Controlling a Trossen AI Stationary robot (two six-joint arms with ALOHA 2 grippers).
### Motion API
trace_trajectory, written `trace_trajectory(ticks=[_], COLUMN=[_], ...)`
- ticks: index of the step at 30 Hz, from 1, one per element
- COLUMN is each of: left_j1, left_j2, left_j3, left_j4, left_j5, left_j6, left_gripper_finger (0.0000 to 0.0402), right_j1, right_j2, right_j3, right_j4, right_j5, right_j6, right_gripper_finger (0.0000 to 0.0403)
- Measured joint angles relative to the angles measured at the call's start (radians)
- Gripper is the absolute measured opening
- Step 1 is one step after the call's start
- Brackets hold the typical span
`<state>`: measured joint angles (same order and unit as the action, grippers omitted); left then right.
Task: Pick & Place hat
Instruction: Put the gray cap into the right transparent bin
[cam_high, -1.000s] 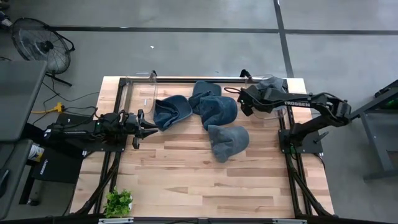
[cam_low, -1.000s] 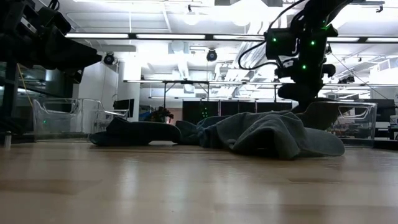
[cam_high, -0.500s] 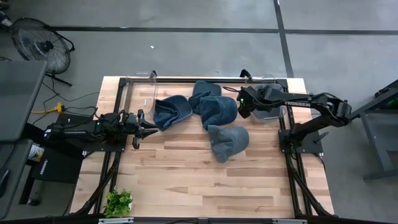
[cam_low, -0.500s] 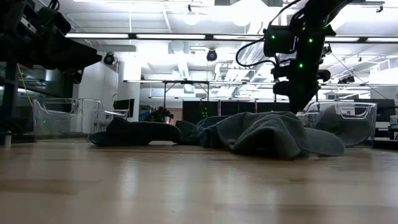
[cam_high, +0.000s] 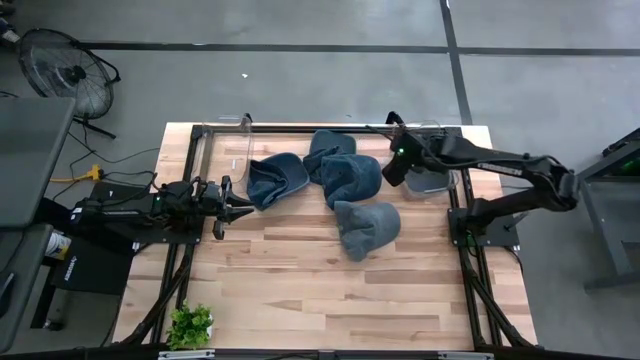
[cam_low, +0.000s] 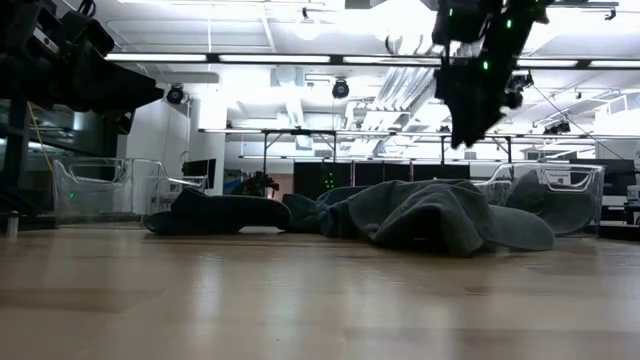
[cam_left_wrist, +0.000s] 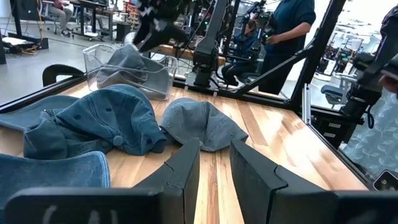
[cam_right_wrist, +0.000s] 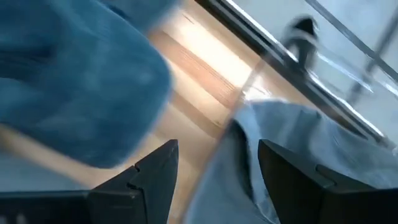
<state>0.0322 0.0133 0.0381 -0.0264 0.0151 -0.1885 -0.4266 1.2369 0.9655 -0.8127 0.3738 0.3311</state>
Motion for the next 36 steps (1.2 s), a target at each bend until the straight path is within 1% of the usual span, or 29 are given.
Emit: trace_trajectory(ticks=[3, 5, 7, 10, 13, 15, 19, 22, 26, 29, 34, 36], left_j1=[0.0, 0.0, 0.0, 0.0, 0.0, 0.0, 0.0, 0.0, 0.0, 0.0, 0.0, 0.0], left_j2=[0.0, 0.0, 0.0, 0.0, 0.0, 0.0, 0.0, 0.0, 0.0, 0.0, 0.0, 0.0], left_j3=[0.0, 0.0, 0.0, 0.0, 0.0, 0.0, 0.0, 0.0, 0.0, 0.0, 0.0, 0.0], left_j4=[0.0, 0.0, 0.0, 0.0, 0.0, 0.0, 0.0, 0.0, 0.0, 0.0, 0.0, 0.0], left_j5=[0.0, 0.0, 0.0, 0.0, 0.0, 0.0, 0.0, 0.0, 0.0, 0.0, 0.0, 0.0], left_j6=[0.0, 0.0, 0.0, 0.0, 0.0, 0.0, 0.0, 0.0, 0.0, 0.0, 0.0, 0.0], left_gripper_finger=[0.0087, 0.0087, 0.0087, 0.0087, 0.0087, 0.0087, 0.0087, 0.0087, 0.0087, 0.0087, 0.0087, 0.0087], right_j1=[0.031, 0.054, 0.076, 0.099, 0.108, 0.119, 0.165, 0.205, 0.26, 0.301, 0.392, 0.427], right_j2=[-0.021, -0.028, -0.03, -0.03, -0.03, -0.03, -0.03, -0.043, -0.095, -0.164, -0.306, -0.35], right_j3=[0.043, 0.064, 0.078, 0.085, 0.085, 0.085, 0.081, 0.045, -0.048, -0.141, -0.338, -0.404], right_j4=[-0.009, -0.017, -0.019, -0.018, -0.029, -0.05, -0.089, -0.087, -0.083, -0.033, 0.159, 0.218], right_j5=[-0.073, -0.145, -0.238, -0.418, -0.595, -0.684, -0.802, -0.853, -0.854, -0.835, -0.807, -0.772], right_j6=[-0.034, -0.063, -0.082, -0.096, -0.075, -0.05, -0.044, -0.042, 0.042, 0.171, 0.462, 0.572], right_gripper_finger=[0.0216, 0.0216, 0.0216, 0.0216, 0.0216, 0.0216, 0.0216, 0.0216, 0.0216, 0.0216, 0.0216, 0.0216])
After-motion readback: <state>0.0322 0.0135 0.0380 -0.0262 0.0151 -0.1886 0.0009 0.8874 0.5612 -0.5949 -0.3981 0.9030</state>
